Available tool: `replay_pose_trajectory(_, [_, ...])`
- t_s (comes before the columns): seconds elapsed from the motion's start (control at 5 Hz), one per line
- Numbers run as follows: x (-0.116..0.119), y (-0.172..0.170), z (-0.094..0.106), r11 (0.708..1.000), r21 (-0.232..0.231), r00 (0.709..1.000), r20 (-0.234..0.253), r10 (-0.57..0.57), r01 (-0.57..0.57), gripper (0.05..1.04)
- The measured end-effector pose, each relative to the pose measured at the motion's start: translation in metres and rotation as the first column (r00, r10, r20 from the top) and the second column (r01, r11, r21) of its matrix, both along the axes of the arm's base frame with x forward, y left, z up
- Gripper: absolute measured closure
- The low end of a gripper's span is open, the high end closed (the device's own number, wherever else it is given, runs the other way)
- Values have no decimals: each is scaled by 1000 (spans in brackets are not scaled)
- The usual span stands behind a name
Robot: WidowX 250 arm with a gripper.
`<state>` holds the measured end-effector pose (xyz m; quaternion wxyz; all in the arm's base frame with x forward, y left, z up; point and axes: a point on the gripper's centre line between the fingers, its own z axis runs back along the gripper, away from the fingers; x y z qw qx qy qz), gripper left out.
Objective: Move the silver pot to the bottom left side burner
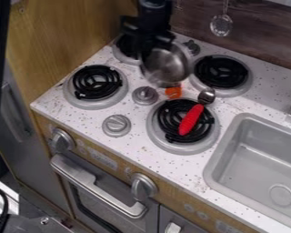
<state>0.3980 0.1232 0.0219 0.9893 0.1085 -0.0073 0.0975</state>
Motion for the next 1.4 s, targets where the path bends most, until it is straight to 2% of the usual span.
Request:
replay_pose_trajectory(0.2, [-14, 27, -4, 999, 46, 999, -40, 13, -11, 1013])
replay_pose_trajectory(0.4, [-20, 45, -5, 996, 82, 998, -44, 34, -30, 1013])
replay_pose_trajectory(0.6, [-21, 63, -22, 994, 83, 995, -72, 73, -67, 1013])
replay_pose_trajectory(0.8, [-17, 82, -30, 991, 81, 990, -84, 110, -103, 1013])
replay_pose_trajectory(1.0, [-15, 94, -44, 991, 66, 986, -116, 121, -114, 1013])
replay_pose_trajectory(1.4, [-14, 100, -47, 993, 59, 986, -127, 110, -103, 1013])
